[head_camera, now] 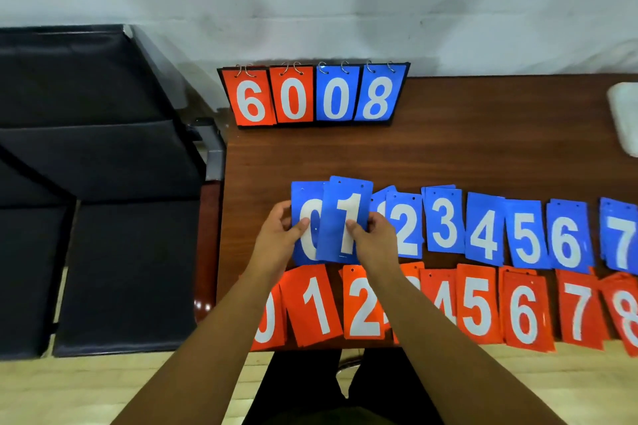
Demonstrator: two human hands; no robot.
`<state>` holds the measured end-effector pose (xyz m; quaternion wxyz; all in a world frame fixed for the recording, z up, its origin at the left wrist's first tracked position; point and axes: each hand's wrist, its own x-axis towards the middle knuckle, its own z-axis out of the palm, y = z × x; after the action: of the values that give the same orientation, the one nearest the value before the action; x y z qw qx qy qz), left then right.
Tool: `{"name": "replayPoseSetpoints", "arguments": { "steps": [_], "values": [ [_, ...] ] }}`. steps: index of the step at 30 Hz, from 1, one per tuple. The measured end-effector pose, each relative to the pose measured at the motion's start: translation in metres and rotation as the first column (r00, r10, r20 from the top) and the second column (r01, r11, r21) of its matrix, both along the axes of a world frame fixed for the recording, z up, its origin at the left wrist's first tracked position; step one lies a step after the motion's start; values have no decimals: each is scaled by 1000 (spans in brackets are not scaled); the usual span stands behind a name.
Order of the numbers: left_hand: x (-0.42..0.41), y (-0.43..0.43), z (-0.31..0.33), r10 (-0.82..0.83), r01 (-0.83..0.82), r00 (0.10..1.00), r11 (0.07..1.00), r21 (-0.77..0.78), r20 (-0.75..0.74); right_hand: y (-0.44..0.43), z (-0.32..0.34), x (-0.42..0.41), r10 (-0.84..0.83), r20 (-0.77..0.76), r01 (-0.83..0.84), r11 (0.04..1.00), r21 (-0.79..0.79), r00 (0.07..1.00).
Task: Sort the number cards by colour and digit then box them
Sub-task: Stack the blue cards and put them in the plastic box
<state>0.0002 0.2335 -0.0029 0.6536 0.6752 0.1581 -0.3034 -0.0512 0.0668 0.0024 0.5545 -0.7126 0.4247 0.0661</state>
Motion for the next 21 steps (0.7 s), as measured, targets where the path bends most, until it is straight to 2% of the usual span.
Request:
{"name": "replayPoseSetpoints", "arguments": {
  "steps": [3, 6, 9, 11, 15, 18, 21],
  "values": [
    [-4, -17, 4, -75, 75, 997, 997, -33, 7, -6, 5, -6, 22, -19, -23, 999, -49, 1000],
    [-8, -31, 4, -129, 130, 991, 991, -32, 39, -7, 7, -9, 124, -32, -126, 990, -62, 992],
    [-6, -41, 3, -156, 153, 984, 987, 44, 89, -13, 6, -12, 200, -53, -203, 977, -61, 978],
    [-3, -43, -1, -114, 102, 987, 989, 111, 110, -26, 4, -15, 207, -49, -211, 972, -103, 977],
    [3, -35, -11, -40, 28, 997, 984, 174, 62, -54, -9, -23, 361, -121, -379, 850, -366, 925],
    [2, -31, -19, -14, 11, 1000, 980, 199, 14, -62, -24, -28, 473, -204, -513, 754, -409, 857],
    [0, -31, -24, 12, -10, 1000, 977, 211, -9, -56, -34, -32, 549, -197, -577, 710, -404, 813]
  ]
}}
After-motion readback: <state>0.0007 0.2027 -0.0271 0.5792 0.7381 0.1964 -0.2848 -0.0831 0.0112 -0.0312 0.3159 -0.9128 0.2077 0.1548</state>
